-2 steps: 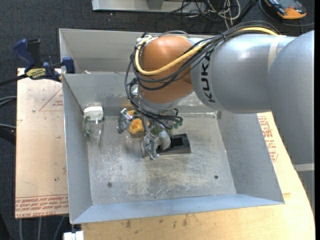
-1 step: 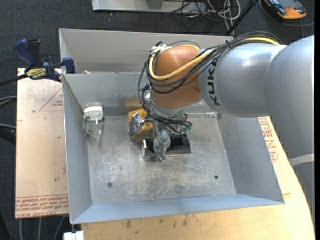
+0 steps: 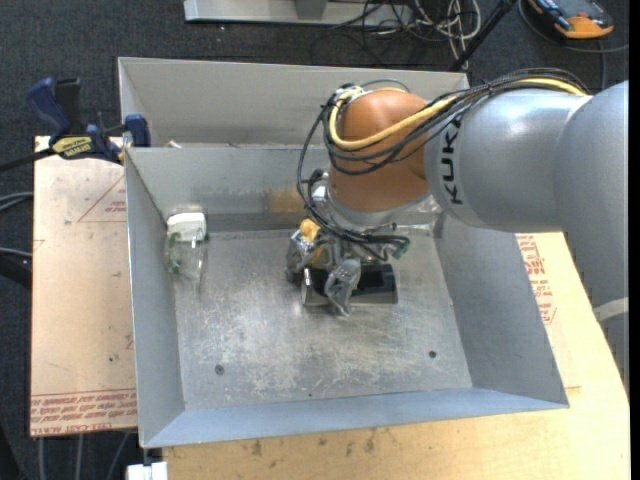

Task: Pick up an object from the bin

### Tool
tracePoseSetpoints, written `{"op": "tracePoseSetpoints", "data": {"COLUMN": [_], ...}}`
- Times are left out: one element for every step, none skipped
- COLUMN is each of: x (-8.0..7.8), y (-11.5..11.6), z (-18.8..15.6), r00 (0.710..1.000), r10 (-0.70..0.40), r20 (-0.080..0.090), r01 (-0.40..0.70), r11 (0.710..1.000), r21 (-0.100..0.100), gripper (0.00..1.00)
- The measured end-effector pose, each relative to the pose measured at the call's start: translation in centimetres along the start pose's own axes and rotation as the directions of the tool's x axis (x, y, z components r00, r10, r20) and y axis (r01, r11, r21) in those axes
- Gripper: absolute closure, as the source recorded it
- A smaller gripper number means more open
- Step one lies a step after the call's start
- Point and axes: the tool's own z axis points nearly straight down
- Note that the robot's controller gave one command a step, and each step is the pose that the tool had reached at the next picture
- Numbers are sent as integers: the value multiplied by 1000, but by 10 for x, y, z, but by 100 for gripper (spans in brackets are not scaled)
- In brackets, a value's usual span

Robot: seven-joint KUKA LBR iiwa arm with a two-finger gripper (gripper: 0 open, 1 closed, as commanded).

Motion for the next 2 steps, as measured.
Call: {"op": "tracePoseSetpoints", "data": {"x": [0,2], "y": [0,7], "z": [0,-124], "r00": [1000,998], "r10": [0,-67], "r20": [0,-4], "r01": [0,67], "r11": [1000,998], "r21": [0,13], "gripper": [100,100]}}
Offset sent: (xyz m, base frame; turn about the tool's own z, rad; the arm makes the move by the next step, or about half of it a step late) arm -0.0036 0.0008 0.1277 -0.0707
